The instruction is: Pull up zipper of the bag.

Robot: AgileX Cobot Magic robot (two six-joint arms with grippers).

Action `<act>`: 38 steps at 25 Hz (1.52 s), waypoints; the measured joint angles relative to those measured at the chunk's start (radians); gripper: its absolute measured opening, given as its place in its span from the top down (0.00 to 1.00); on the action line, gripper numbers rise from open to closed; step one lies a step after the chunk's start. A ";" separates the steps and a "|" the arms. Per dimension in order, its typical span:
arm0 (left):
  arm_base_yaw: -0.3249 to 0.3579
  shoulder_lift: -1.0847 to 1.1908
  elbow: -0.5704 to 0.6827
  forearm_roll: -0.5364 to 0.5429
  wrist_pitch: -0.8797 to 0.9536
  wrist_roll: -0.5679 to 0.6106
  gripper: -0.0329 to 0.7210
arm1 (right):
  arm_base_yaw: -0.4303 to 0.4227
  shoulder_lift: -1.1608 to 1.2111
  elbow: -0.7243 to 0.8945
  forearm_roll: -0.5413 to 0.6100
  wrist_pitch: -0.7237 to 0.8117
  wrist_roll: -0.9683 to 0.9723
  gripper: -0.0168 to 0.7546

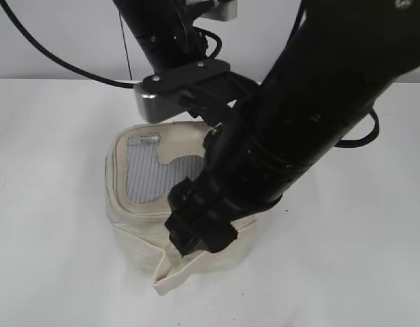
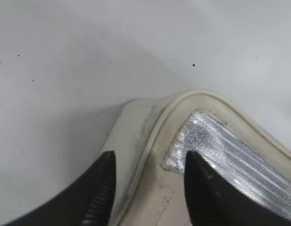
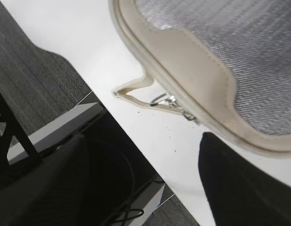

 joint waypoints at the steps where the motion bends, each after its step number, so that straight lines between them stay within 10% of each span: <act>1: 0.000 -0.013 0.000 0.001 -0.001 0.000 0.45 | -0.019 -0.007 0.000 0.000 0.001 0.007 0.24; 18: 0.176 -0.325 0.039 0.236 -0.001 -0.264 0.49 | -0.554 -0.130 -0.004 -0.308 0.137 0.203 0.24; 26: 0.316 -0.560 0.335 0.301 -0.002 -0.334 0.49 | -0.727 -0.237 -0.001 -0.364 0.208 0.213 0.24; 38: 0.348 -1.142 0.880 0.307 -0.142 -0.409 0.49 | -0.743 -0.625 0.232 -0.382 0.235 0.215 0.24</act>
